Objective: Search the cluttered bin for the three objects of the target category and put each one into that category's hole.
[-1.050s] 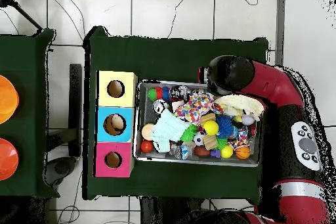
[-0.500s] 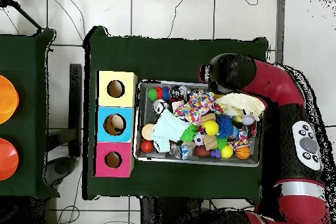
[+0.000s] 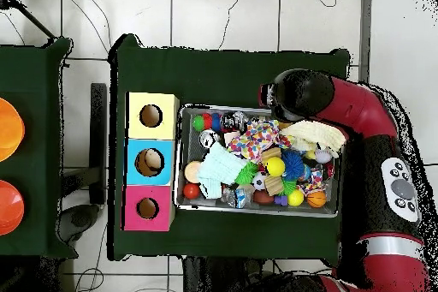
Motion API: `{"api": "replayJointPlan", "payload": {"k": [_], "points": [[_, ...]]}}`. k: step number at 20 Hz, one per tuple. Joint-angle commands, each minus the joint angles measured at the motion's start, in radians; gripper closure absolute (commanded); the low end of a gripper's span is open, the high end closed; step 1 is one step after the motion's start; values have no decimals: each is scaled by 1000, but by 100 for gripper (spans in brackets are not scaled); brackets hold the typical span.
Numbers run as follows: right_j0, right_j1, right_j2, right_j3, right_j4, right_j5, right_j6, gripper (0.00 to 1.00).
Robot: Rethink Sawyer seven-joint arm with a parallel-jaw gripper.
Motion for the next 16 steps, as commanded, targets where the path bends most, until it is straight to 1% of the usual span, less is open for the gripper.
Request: {"api": "replayJointPlan", "payload": {"k": [1,16], "points": [[-11,-1,41,4,19,98,41,0],[-12,-9,39,9,18,101,37,0]]}}
